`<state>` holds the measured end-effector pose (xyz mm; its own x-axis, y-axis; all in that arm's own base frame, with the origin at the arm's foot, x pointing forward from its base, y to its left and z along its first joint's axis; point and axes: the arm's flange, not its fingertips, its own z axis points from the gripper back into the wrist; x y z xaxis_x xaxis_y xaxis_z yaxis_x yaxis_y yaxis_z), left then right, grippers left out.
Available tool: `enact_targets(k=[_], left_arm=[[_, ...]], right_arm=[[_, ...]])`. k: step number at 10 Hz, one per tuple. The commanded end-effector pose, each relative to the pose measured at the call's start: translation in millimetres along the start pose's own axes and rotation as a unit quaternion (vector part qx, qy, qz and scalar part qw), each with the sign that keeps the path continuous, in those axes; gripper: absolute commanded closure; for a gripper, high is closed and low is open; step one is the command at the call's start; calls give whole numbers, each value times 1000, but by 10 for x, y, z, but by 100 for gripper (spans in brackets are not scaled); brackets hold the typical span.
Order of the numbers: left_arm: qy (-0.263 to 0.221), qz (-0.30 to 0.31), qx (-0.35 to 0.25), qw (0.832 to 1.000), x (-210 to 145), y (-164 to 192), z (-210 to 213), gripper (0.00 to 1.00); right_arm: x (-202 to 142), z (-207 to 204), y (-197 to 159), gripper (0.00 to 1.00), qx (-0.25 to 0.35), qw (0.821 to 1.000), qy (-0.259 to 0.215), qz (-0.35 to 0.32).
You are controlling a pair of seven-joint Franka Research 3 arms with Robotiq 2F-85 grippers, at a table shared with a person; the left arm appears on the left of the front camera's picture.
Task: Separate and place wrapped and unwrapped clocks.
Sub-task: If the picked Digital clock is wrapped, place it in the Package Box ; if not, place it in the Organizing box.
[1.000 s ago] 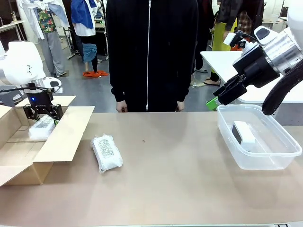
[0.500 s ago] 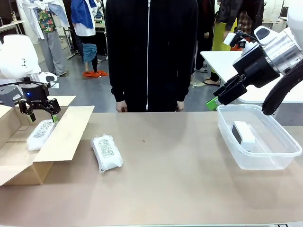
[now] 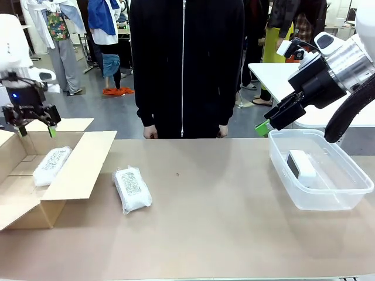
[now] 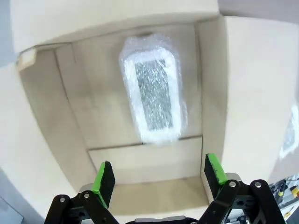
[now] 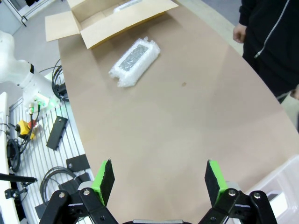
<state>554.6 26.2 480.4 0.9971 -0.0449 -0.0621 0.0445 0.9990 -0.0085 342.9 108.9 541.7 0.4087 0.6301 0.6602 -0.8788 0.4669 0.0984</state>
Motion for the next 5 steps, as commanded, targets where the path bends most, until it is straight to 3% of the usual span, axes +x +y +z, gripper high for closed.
enact_targets(k=[1, 5], left_arm=[[8, -17, -25, 1000, -336, 68, 244, 0], [1, -44, -52, 998, -747, 122, 527, 0]], right_arm=[[-5, -3, 1, 0, 2, 1000, 7, 1], [-5, -3, 1, 0, 2, 1000, 7, 1]])
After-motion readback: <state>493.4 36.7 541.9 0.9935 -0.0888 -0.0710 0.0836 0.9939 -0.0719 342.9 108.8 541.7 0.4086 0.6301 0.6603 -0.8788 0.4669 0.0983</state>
